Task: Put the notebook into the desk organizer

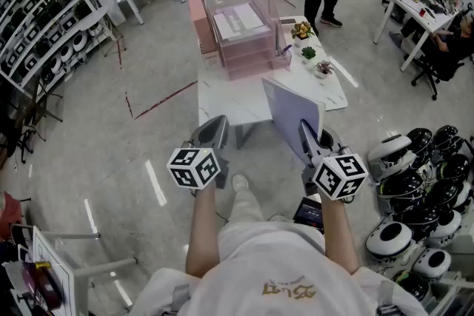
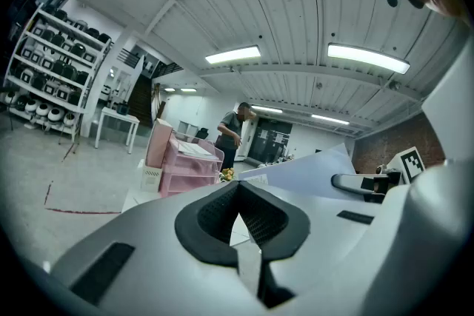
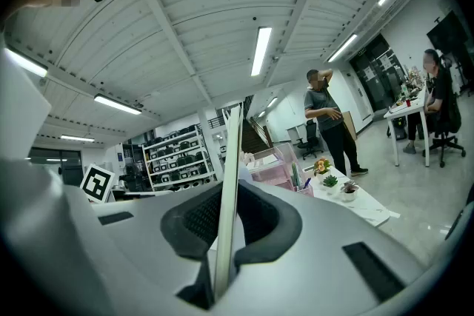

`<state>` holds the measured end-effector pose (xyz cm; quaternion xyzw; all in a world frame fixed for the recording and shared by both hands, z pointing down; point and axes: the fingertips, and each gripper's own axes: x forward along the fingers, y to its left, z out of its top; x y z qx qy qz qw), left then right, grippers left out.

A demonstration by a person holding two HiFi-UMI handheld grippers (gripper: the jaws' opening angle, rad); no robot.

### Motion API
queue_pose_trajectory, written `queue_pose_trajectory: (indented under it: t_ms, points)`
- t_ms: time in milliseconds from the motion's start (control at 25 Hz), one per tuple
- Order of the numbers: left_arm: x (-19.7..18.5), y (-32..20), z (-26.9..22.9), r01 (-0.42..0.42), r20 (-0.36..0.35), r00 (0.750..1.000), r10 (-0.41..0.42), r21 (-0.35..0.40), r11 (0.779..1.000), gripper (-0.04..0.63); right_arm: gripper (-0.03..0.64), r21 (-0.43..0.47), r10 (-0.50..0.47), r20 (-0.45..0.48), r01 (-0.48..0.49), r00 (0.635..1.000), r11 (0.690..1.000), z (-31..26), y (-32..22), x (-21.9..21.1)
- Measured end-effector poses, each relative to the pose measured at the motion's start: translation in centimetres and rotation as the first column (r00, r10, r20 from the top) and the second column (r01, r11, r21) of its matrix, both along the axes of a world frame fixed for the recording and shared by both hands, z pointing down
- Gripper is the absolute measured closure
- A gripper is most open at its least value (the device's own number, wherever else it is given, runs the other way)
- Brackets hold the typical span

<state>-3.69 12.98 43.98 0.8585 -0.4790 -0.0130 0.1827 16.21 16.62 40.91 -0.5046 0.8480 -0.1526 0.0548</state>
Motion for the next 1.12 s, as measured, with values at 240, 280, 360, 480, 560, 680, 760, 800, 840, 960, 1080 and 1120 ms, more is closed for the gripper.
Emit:
queue_pose_trajectory:
  t_ms: [240,280,360,480,560,680,760,800,840,960,1080,1120]
  points:
    - [0.3,0.9,0.2,0.002,-0.001,1.000,-0.002,-0.002,1.000,0.577,0.574,0.006,-0.004,0.009,0.004,1.000,1.000,0.2,0.7,0.4]
    - [0.3,0.9,0.2,0.003,-0.001,1.000,-0.003,-0.003,1.000,0.577,0.574,0.005,-0.006,0.012,0.006,1.000,1.000,0.3,0.7,0.4]
    - [0.4,0.9,0.2,0.003,-0.001,1.000,-0.003,-0.005,1.000,0.578,0.574,0.001,-0.005,0.019,0.005,1.000,1.000,0.4,0.6,0.5]
    - [0.6,0.8,0.0,0.005,0.001,1.000,-0.005,-0.004,1.000,0.577,0.574,0.005,0.000,0.014,0.000,1.000,1.000,0.2,0.6,0.7]
    - [0.9,0.6,-0.2,0.007,0.000,1.000,-0.007,-0.004,1.000,0.577,0.574,0.022,0.000,-0.005,0.001,1.000,1.000,-0.1,0.6,0.9]
    - [1.2,0.3,-0.4,0.011,-0.003,1.000,-0.011,0.001,1.000,0.577,0.574,0.049,-0.001,-0.011,0.002,1.000,0.999,-0.8,0.5,1.2]
    - [1.4,-0.1,-0.7,0.008,0.004,1.000,-0.008,0.006,1.000,0.577,0.574,0.069,0.001,0.001,-0.001,1.000,0.998,-1.6,0.2,1.5]
    - [1.5,-0.3,-0.9,0.005,0.010,1.000,-0.005,0.010,1.000,0.577,0.574,0.083,0.001,0.006,-0.002,1.000,0.997,-2.2,0.1,1.5]
    - [1.6,-0.6,-1.2,0.002,0.015,1.000,-0.002,0.013,1.000,0.577,0.574,0.100,0.000,0.011,-0.001,1.000,0.995,-2.7,-0.2,1.5]
    - [1.8,-2.2,-1.8,-0.007,0.024,1.000,0.007,0.020,1.000,0.577,0.574,0.136,-0.011,0.033,0.006,0.999,0.991,-4.1,-1.8,1.4]
    - [2.4,-4.3,-1.8,-0.025,0.028,0.999,0.025,0.014,1.000,0.577,0.574,0.151,-0.022,0.053,0.014,0.998,0.988,-4.7,-4.0,1.5]
    - [2.4,-5.2,-1.8,-0.026,0.026,0.999,0.026,0.013,1.000,0.578,0.574,0.152,-0.026,0.060,0.017,0.998,0.988,-4.8,-4.8,1.4]
